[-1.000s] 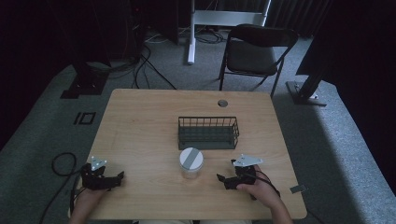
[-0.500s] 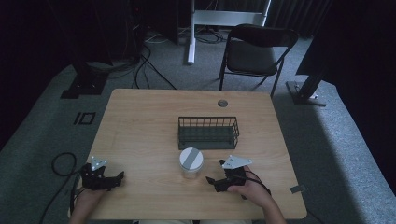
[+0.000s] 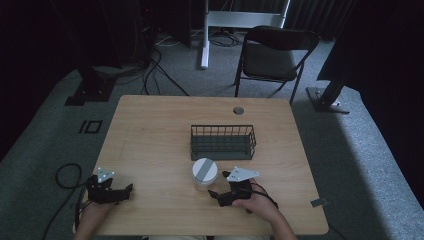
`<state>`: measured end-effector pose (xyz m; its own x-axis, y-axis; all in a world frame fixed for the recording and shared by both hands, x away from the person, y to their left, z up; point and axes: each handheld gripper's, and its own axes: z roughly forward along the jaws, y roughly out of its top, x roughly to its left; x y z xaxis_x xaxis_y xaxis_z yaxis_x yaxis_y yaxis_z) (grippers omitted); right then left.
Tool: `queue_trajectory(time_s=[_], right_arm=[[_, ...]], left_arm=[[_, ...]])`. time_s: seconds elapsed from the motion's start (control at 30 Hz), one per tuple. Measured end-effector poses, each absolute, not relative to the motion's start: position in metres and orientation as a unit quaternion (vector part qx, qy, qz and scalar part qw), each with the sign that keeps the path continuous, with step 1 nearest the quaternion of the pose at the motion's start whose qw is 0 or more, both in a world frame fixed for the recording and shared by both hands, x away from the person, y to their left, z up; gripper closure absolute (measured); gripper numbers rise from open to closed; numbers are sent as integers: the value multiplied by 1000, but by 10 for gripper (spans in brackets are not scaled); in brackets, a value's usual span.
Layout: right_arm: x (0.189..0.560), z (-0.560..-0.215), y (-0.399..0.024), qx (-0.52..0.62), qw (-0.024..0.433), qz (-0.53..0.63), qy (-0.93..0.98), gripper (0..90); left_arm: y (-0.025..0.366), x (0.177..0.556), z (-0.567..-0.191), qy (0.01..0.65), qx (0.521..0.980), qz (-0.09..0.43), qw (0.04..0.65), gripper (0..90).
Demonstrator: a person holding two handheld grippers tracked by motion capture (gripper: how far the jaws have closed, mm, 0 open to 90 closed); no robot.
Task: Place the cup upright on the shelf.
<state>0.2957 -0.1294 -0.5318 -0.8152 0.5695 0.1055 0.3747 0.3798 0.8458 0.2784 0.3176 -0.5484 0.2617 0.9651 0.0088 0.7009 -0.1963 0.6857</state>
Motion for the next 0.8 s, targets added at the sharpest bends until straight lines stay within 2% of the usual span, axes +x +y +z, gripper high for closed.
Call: queue_trajectory(time_s=[0.8], right_arm=[[299,-534,-97,299,122,505,801,132]], left_arm=[[318,278,-548,563,739,227,290,1]])
